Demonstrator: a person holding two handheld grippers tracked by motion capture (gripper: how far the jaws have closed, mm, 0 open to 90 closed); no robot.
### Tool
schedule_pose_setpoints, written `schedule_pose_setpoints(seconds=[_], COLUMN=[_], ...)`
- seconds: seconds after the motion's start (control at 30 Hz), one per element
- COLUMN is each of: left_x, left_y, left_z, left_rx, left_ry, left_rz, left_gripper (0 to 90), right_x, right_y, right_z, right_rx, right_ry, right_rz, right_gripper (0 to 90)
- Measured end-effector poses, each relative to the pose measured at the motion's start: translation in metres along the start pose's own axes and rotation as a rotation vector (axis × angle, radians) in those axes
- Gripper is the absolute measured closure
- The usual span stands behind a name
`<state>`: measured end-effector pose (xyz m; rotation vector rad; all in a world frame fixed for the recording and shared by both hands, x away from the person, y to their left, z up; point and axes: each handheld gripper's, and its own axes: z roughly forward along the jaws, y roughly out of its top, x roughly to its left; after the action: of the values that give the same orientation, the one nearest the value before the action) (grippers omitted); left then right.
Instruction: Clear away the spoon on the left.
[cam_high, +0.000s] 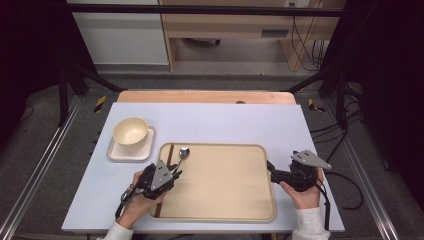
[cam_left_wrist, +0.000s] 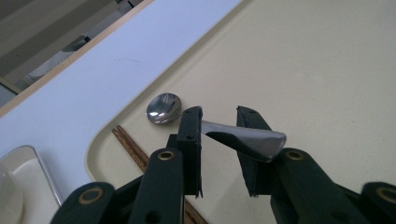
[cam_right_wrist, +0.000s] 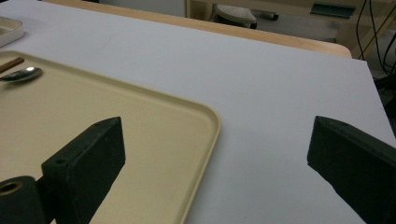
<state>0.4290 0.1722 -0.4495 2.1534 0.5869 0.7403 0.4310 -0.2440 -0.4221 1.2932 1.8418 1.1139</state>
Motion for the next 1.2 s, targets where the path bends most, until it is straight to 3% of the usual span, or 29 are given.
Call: schedule_pose_setpoints(seconds=[0.47, 1.2], left_x=[-0.009, -0.018], left_y=[-0.009, -0.016], left_z=[0.004, 0.010], left_rx=[0.049, 0.104], left_ry=[-0.021, -0.048], left_rz=[0.003, -0.007], left_gripper=[63.4, 39.9], right_x=[0.001, 0.001], right_y=[0.000, 0.001], right_z=[0.000, -0.001], right_rx=[0.005, 0.000], right_ry=[0.004, 0.006], right_rz=[-0.003, -0.007], right_gripper=[4.6, 4.6])
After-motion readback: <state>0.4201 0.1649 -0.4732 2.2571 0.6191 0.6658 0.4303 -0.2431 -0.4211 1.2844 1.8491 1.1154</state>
